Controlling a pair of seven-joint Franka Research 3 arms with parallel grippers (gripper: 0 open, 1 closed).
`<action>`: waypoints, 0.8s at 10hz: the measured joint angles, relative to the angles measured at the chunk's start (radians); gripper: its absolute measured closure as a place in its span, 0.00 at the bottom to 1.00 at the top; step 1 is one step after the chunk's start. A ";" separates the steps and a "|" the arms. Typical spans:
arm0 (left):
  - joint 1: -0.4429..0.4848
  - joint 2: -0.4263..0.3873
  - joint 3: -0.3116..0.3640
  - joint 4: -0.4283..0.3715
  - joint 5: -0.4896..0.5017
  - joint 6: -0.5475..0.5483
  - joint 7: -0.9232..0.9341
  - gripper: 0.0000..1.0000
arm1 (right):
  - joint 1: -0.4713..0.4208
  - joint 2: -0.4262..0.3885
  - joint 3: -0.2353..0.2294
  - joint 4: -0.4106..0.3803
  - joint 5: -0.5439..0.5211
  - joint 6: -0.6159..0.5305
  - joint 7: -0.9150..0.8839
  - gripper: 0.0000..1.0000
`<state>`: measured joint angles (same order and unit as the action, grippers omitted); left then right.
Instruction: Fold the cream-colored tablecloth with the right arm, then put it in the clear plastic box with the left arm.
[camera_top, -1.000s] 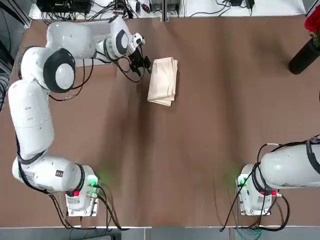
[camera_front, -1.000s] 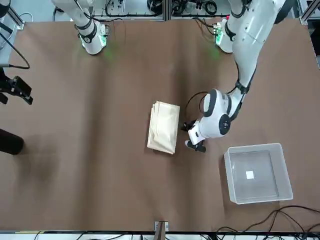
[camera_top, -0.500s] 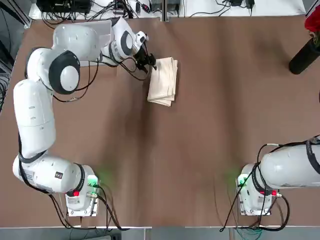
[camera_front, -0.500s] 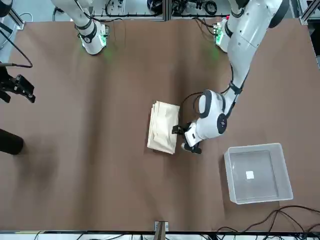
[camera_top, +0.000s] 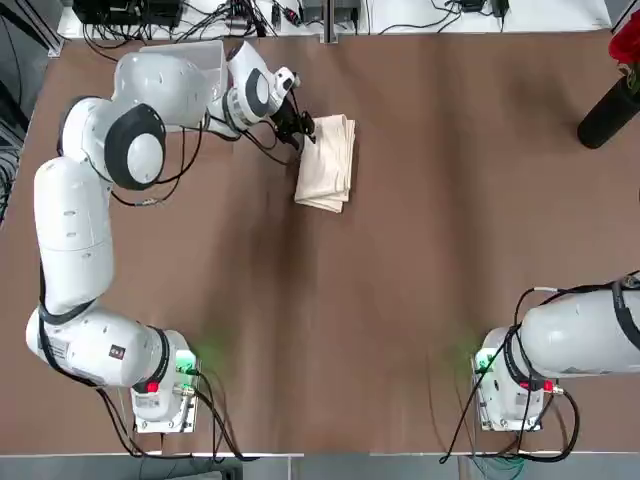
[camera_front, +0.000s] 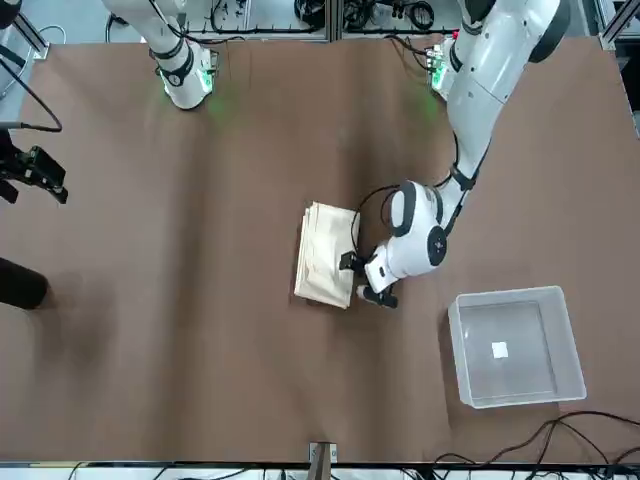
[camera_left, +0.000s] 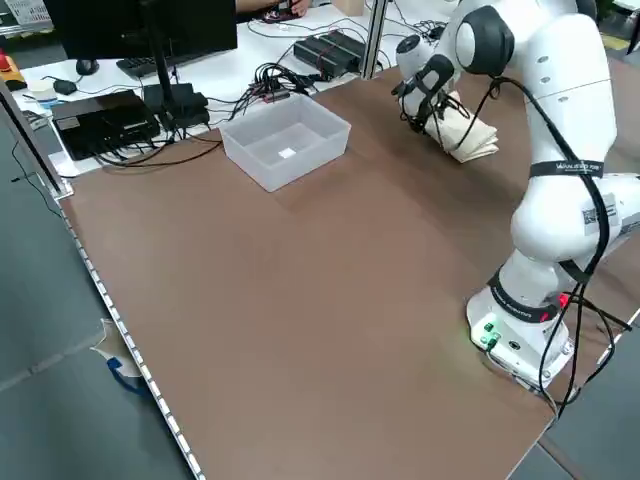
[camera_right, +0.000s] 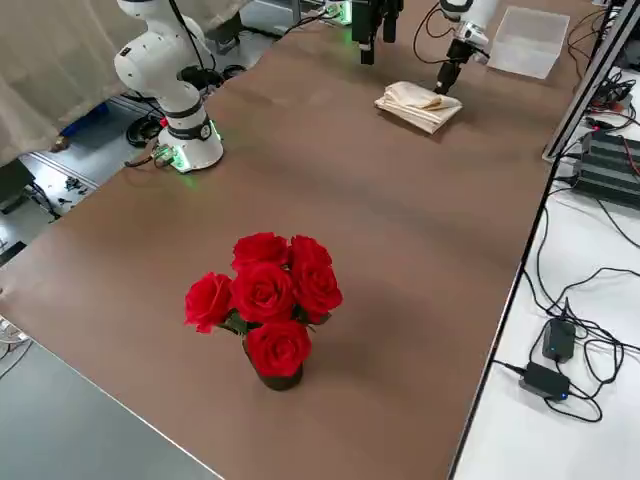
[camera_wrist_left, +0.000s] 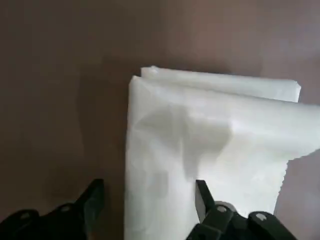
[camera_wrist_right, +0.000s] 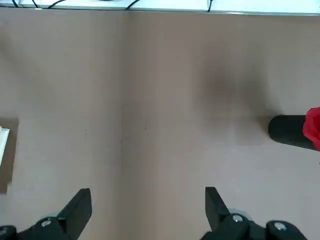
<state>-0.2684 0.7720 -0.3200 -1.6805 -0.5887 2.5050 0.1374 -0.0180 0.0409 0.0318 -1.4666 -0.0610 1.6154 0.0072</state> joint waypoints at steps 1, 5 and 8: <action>-0.002 0.007 0.000 0.000 -0.011 0.000 0.003 0.18 | 0.000 0.000 0.000 0.000 0.000 0.000 0.000 0.00; -0.029 0.020 -0.003 0.000 -0.056 0.000 0.009 0.18 | 0.001 -0.001 0.000 0.000 0.000 0.000 -0.002 0.00; -0.044 0.022 -0.003 0.000 -0.061 0.000 0.009 0.29 | 0.001 -0.001 0.000 0.000 0.000 0.000 -0.003 0.00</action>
<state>-0.3125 0.7937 -0.3230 -1.6802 -0.6498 2.5050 0.1464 -0.0166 0.0404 0.0318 -1.4668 -0.0610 1.6156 0.0042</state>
